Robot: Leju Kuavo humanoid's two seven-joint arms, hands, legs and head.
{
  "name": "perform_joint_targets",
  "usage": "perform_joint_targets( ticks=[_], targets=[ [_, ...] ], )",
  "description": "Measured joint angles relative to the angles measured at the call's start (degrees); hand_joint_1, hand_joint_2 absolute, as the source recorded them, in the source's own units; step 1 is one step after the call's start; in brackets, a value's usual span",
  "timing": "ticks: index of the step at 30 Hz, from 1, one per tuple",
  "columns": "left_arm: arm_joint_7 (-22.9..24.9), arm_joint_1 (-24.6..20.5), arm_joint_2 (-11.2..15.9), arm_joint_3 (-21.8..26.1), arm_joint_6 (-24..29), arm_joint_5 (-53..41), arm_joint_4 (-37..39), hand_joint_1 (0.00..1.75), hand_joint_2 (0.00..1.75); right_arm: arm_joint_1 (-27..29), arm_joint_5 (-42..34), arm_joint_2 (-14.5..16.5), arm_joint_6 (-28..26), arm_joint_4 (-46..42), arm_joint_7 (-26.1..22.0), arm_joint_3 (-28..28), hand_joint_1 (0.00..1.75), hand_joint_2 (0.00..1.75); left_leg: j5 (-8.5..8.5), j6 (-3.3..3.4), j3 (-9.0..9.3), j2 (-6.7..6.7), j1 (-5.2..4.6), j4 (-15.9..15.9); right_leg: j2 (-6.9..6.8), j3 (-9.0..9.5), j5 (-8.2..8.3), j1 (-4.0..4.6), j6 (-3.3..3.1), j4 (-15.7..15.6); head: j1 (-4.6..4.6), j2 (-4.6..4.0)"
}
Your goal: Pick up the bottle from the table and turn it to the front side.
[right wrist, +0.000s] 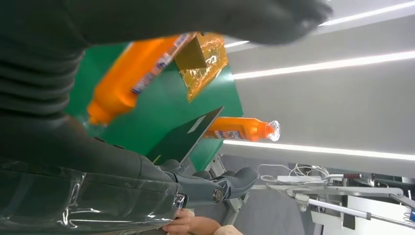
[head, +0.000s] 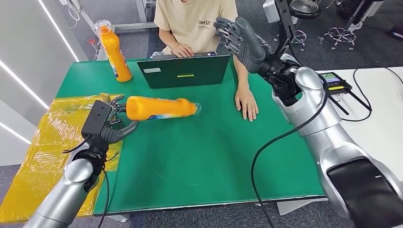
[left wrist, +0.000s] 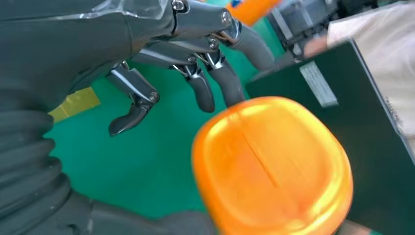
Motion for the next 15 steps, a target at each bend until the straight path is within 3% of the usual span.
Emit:
perform_joint_targets(
  ticks=[7,12,13,15],
  targets=[
    [-1.2,7.2,5.0,7.9,1.2,2.1,-3.1,1.75,1.75,5.0,0.3,-5.2,1.1,-3.0,-2.0,-1.3,0.00,0.00,-0.01,0.00,0.00,0.01,0.01,0.0,0.00,-0.02,-0.03,0.00,-0.02,0.0,0.02,0.00],
    [-1.5,12.2,6.5,13.9,1.5,1.6,-6.6,1.66,1.75,10.0,2.2,-7.5,2.1,-6.2,-2.6,-1.9,0.00,0.00,-0.03,-0.02,-0.01,0.02,0.01,0.0,0.00,-0.04,-0.05,0.00,-0.02,0.0,0.01,0.00],
    [-1.5,12.9,6.7,15.0,1.6,1.5,-7.2,1.57,1.75,11.0,2.7,-7.8,2.0,-6.9,-2.8,-2.0,0.00,0.00,-0.03,-0.03,0.00,0.01,0.01,0.0,-0.01,-0.04,-0.05,0.00,-0.02,0.0,0.01,0.00],
    [-1.5,14.2,7.0,16.8,2.0,1.4,-8.3,1.05,1.75,12.7,3.5,-8.7,1.8,-8.4,-3.1,-2.4,0.00,0.00,-0.03,-0.03,0.00,0.00,0.01,0.0,-0.03,-0.04,-0.05,0.00,-0.02,0.0,0.01,0.00]
  ],
)
